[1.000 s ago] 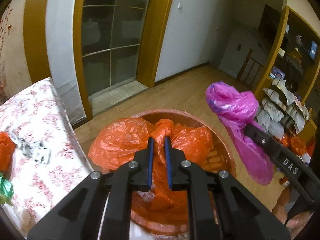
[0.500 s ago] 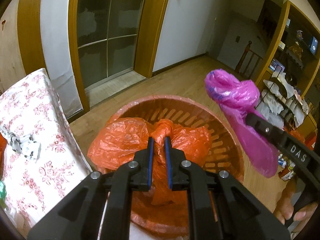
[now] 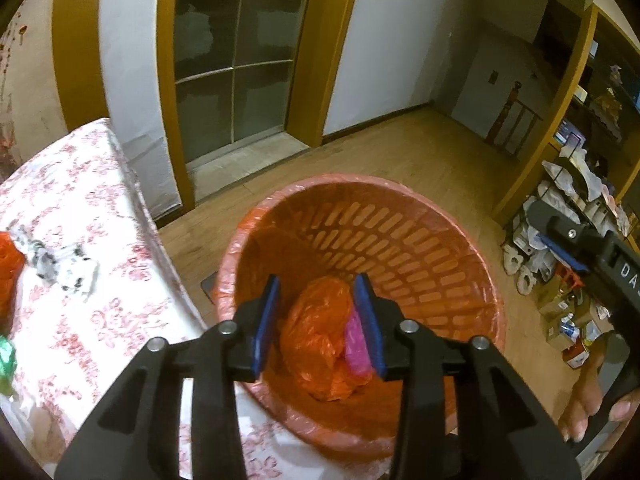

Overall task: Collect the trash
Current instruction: 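Carry both bags over the basket and open both grippers to release them, then grasp the crumpled clear bag with the left gripper while the right grasps white tissue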

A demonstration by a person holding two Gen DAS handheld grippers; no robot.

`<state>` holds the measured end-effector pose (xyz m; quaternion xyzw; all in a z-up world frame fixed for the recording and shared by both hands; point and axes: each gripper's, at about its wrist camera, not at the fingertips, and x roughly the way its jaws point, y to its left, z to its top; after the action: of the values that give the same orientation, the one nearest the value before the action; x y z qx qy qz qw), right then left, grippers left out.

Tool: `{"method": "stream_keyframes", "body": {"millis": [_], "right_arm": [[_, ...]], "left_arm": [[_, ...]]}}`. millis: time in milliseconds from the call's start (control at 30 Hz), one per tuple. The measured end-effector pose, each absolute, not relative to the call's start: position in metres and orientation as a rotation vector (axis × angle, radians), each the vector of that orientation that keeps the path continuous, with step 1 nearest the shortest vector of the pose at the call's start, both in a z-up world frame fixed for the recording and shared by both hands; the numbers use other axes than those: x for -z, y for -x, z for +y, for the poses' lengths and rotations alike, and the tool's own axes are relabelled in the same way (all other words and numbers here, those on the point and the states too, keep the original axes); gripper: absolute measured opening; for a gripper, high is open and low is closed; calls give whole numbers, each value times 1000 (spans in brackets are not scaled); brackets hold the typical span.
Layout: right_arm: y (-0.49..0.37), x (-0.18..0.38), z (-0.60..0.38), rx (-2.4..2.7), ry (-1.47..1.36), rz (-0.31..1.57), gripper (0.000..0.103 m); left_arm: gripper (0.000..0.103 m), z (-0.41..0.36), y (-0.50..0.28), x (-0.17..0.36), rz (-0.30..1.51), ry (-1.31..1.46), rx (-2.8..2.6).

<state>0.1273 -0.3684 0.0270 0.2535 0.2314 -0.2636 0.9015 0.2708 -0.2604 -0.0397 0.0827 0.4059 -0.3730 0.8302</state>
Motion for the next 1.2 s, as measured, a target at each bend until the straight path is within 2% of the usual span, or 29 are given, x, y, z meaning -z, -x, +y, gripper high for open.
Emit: {"method": "stream_keyframes", "body": {"millis": [400, 433, 500, 533, 700, 833, 933, 1000, 1200], "right_arm": [[-133, -43, -324, 469, -400, 487, 59], [-135, -44, -318, 457, -389, 491, 60], [-139, -48, -306, 447, -366, 489, 71], [-141, -50, -299, 444, -346, 484, 73], [-151, -56, -262, 372, -267, 485, 78], [-163, -56, -229, 253, -239, 505, 78], [-177, -51, -206, 138, -248, 545, 70], [-190, -45, -188, 56, -255, 587, 58], [-214, -32, -135, -135, -218, 658, 45]], "left_arm": [[57, -187, -253, -4, 734, -129, 652], [59, -178, -252, -7, 727, -122, 637], [61, -159, -248, -14, 710, -106, 599], [63, -150, -246, -17, 701, -99, 579], [74, -93, -238, -31, 642, -64, 433], [81, -47, -237, -37, 607, -46, 311], [84, -7, -235, -35, 592, -31, 194], [85, 15, -237, -31, 603, -11, 133], [86, 72, -236, -14, 646, 54, 3]]}}
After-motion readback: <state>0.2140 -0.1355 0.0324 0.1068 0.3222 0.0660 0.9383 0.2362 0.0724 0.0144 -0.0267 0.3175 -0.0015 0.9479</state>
